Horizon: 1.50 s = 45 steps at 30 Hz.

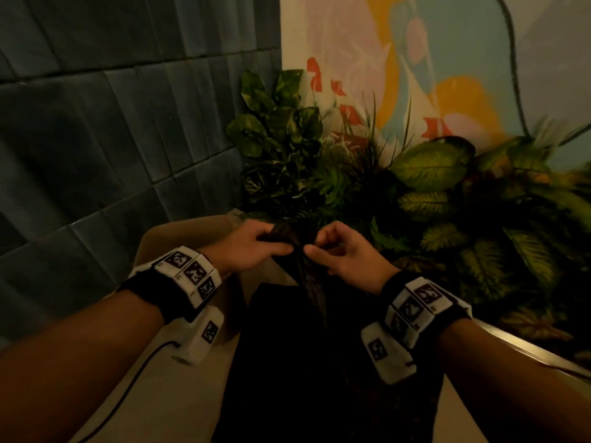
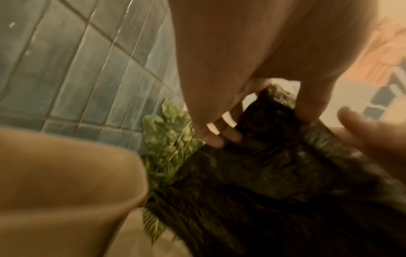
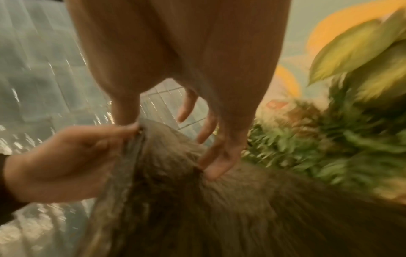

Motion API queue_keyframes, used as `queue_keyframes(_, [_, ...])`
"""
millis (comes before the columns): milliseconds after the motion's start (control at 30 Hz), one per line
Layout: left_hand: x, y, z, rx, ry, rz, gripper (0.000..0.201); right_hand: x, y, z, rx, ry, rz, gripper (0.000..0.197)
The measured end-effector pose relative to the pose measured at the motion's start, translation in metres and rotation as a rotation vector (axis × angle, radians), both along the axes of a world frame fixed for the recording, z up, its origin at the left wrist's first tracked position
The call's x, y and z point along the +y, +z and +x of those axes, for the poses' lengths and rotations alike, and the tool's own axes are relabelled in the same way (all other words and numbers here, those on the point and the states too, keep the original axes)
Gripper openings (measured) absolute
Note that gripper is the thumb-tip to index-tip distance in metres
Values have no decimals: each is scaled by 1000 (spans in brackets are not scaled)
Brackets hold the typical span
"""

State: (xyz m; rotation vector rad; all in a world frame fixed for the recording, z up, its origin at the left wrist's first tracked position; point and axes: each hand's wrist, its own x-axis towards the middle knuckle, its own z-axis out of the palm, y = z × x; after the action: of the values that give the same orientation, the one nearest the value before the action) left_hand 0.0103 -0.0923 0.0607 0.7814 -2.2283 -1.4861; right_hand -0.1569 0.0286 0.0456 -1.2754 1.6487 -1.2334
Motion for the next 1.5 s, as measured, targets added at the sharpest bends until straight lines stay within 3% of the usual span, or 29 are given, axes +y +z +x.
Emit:
queue_keyframes(67, [4, 9, 1, 47, -21, -15, 29, 1, 10, 8, -53, 64, 12, 51])
queue_keyframes(133, [12, 22, 0, 60, -91, -83, 29, 3, 21, 15, -33, 185, -60, 83])
queue_keyframes(200, [18, 39, 1, 16, -195, -163, 20, 1, 34, 18, 66, 295, -120, 92])
queue_keyframes(333, [22, 77, 8, -175, -359, -305, 19, 6, 70, 16, 86, 334, -120, 51])
queue_keyframes(433, [25, 98, 13, -197, -390, -318, 18, 15, 83, 8, 148, 396, -29, 29])
queue_keyframes(600, [20, 107, 28, -256, -357, -331, 24, 21, 99, -9, 376, 477, 178, 28])
queue_keyframes(700, [14, 108, 45, -350, -310, -334, 11, 23, 104, -19, 601, 542, 314, 16])
queue_keyframes(767, [8, 110, 56, -372, -249, -350, 9, 24, 106, -25, 675, 505, 354, 18])
queue_keyframes(900, [-10, 107, 77, -438, -91, -455, 37, 25, 108, -39, 801, 445, 343, 32])
queue_keyframes(1067, [-27, 106, 100, -227, 88, -500, 52, 26, 99, -52, 746, 310, 327, 16])
queue_keyframes(1167, [-33, 107, 115, -322, 74, -467, 40, 25, 93, -71, 766, 160, 249, 32])
queue_keyframes(1300, [-38, 107, 141, -424, -18, -473, 41, 39, 98, -100, 801, -132, 186, 26])
queue_keyframes(1367, [-43, 105, 150, -373, -24, -472, 45, 46, 105, -108, 795, -244, 150, 24])
queue_keyframes(1467, [-41, 106, 144, -237, 36, -480, 5, 56, 115, -114, 840, -304, 157, 24])
queue_keyframes(1500, [-39, 106, 138, -155, 89, -476, 10, 59, 118, -114, 853, -308, 156, 26])
